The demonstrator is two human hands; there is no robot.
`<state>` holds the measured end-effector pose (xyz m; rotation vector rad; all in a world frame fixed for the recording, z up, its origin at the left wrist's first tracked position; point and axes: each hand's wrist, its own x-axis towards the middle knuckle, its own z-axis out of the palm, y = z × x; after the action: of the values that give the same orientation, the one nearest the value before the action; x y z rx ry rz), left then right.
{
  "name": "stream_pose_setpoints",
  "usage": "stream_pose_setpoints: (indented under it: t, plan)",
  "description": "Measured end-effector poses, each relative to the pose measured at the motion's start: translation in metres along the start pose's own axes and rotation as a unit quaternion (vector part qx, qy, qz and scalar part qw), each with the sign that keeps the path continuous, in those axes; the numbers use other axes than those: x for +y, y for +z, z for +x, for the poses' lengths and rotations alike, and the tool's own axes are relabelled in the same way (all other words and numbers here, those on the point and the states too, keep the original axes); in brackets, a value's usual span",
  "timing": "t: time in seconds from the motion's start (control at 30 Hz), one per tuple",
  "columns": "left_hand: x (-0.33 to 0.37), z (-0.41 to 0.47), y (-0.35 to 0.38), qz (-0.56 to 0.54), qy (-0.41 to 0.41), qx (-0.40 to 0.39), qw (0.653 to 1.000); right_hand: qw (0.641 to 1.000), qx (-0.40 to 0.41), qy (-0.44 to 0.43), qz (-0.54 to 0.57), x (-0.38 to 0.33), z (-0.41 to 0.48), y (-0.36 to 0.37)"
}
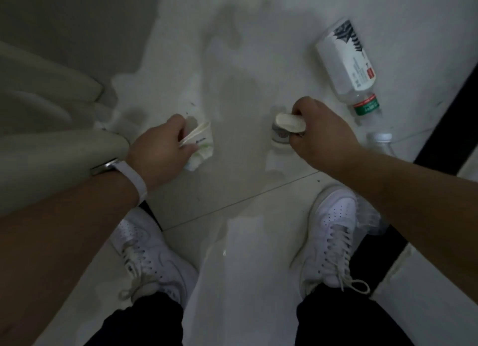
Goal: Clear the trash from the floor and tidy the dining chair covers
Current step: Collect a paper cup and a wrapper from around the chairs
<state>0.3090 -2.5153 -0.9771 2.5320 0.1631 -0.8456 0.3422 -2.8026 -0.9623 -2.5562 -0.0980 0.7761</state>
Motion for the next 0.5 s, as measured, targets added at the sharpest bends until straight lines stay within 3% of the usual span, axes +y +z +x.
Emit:
stream_pose_setpoints:
  t: [0.2, 0.37, 0.5]
  plan:
    - [0.067, -0.03, -0.055, -0.116, 0.044, 0.116, 0.985, 0.998, 0.066, -0.001, 0.013, -0.028, -0.03, -0.055]
    - [0.119, -0.055, -0.106, -0.238, 0.024, 0.112, 0.964, 0.994, 0.111, -0.002, 0.022, -0.048, -0.06, -0.141]
    - [0.168, -0.087, -0.151, -0.26, 0.001, 0.12, 0.958, 0.989, 0.138, 0.003, 0.045, -0.077, -0.098, -0.223]
